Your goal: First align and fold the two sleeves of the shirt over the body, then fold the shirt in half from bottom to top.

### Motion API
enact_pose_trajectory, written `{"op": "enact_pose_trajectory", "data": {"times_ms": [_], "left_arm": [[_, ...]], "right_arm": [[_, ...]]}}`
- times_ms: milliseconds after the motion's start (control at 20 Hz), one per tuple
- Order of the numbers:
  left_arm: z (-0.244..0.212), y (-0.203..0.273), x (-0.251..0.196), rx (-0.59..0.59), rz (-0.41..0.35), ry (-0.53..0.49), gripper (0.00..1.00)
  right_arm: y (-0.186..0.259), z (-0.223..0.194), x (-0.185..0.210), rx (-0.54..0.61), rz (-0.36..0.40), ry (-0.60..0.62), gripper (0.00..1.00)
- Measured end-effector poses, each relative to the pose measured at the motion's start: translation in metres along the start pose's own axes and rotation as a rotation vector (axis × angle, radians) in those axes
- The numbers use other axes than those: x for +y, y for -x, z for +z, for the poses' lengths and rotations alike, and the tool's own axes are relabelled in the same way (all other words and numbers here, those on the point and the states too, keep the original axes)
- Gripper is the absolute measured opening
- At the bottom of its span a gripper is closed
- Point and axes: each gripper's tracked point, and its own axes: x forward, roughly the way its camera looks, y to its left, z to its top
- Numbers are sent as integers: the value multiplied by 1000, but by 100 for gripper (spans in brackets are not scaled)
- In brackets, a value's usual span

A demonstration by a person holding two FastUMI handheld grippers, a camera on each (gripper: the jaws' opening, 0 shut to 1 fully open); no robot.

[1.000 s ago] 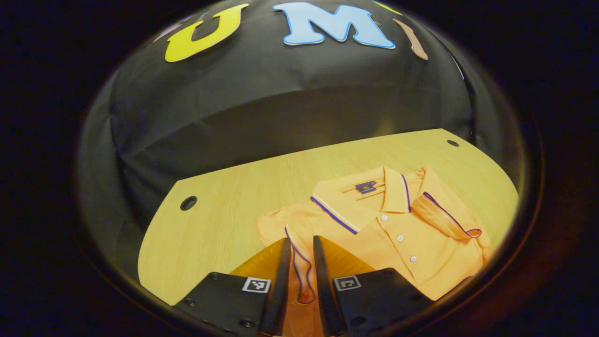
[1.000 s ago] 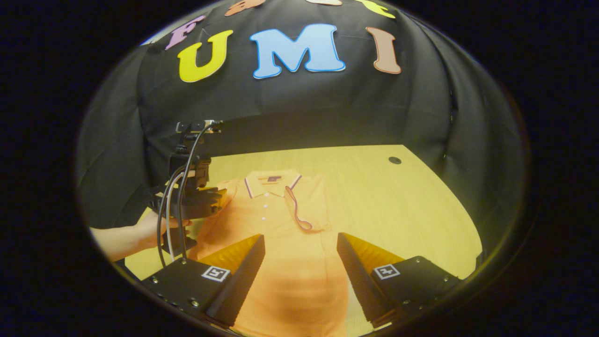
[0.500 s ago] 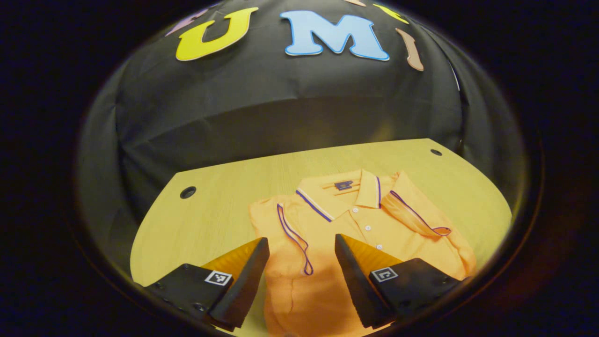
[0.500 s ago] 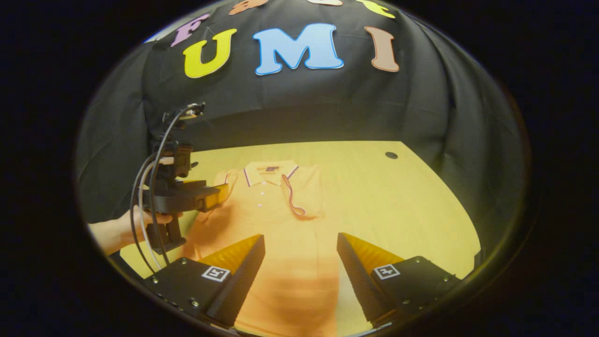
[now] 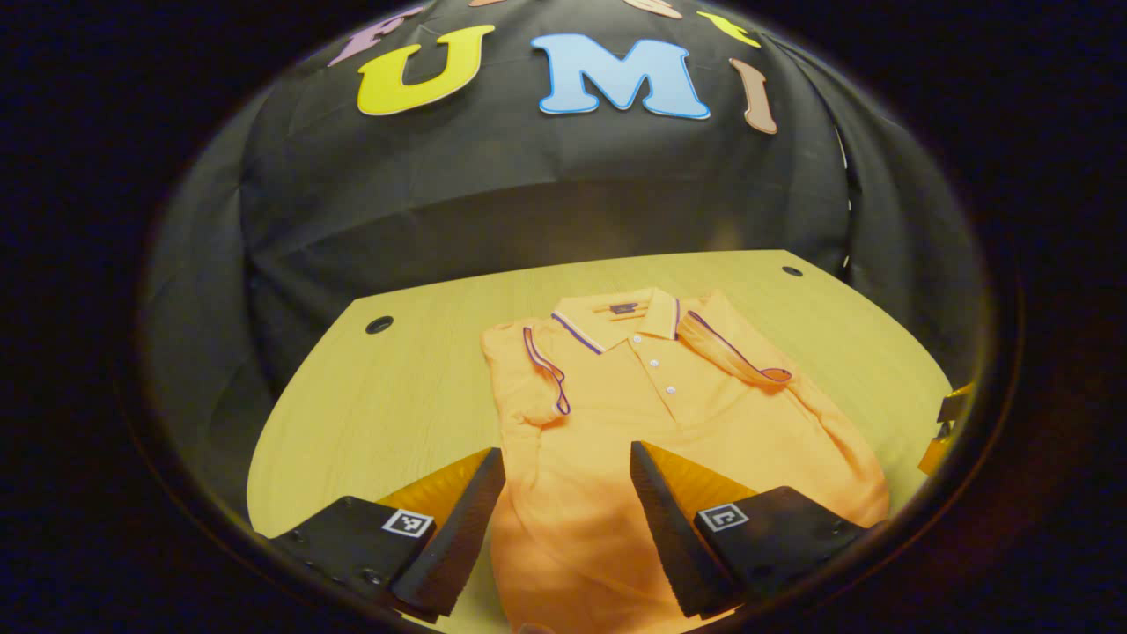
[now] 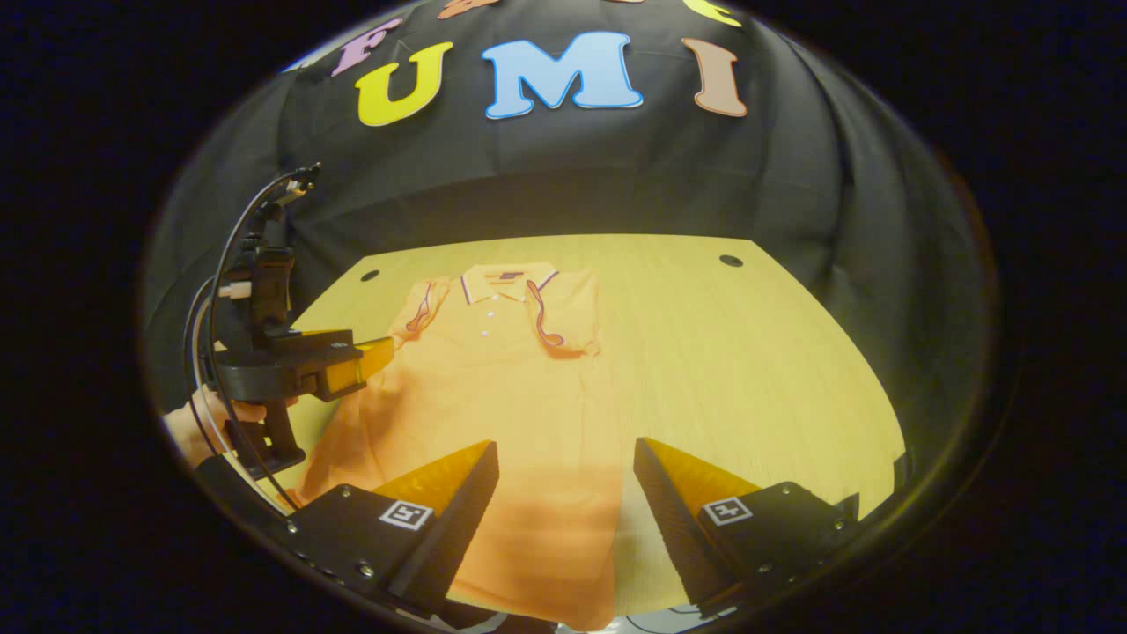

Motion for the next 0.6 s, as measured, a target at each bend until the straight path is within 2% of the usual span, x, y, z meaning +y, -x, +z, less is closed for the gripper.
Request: {"op": "enact_pose_trajectory", "data": {"times_ms": [250,400,450,600], "left_arm": [[-22,34,0,9,0,35,95],[-43,56,3,33,-9,38,95],[-49,64,4,40,-10,38,92],[-74,82,10,69,-7,31,94]], "right_arm": [[10,-19,0,17,6,20,96],[12,-35,1,41,13,28,96],[14,-41,2,53,16,29,96],[17,-64,4,93,25,39,96]]}}
